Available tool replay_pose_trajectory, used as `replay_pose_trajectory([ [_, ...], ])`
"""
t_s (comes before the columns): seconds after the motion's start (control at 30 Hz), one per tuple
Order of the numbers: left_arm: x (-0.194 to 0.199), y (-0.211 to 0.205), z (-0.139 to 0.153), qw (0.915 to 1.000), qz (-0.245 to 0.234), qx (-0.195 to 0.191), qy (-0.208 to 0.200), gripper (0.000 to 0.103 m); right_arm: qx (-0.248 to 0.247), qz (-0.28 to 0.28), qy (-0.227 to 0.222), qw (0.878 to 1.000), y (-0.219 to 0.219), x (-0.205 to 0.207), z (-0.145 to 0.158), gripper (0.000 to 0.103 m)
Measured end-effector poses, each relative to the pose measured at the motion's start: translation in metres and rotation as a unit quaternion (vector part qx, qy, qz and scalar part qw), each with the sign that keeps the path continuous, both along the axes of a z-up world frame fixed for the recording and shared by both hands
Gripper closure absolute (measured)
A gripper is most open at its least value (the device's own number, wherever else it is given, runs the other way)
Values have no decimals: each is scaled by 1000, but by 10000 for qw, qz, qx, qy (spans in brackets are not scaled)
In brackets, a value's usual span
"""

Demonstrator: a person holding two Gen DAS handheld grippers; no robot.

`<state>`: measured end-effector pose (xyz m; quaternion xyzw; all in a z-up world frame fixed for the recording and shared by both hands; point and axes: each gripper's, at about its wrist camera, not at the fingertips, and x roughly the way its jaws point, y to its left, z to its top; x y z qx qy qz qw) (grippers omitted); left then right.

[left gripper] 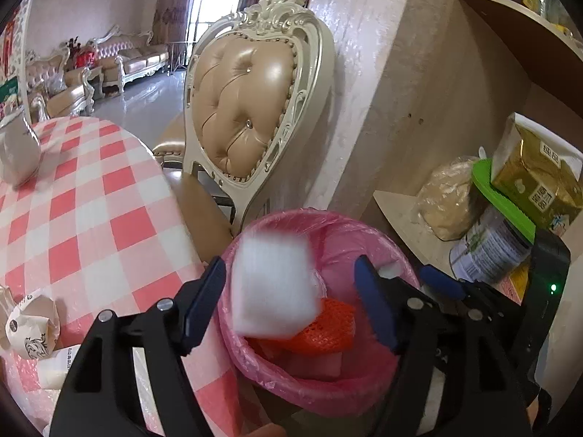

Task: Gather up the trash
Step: 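Open both tools to drop the foam block and black box into the bin, then move both open tools back over the crumpled tissues on the table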

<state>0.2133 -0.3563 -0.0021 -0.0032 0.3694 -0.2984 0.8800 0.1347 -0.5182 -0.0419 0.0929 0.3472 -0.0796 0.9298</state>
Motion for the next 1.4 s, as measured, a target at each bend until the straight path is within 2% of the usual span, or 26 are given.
replay_pose_trajectory([
  [0.37,-5,15,-2,9999,130,4,15,33,-14,37,-22,10000,5,-2,2,49],
  [0.83,-22,46,8,9991,407,-66,-104,33,-47,151,-148,9998,15,-13,13,43],
  [1.0,-30,62,13,9981,576,-84,-179,33,-59,243,-236,9994,23,-17,19,36],
  [1.4,-58,113,22,9942,1021,-119,-321,33,-159,538,-333,9979,56,-26,32,34],
])
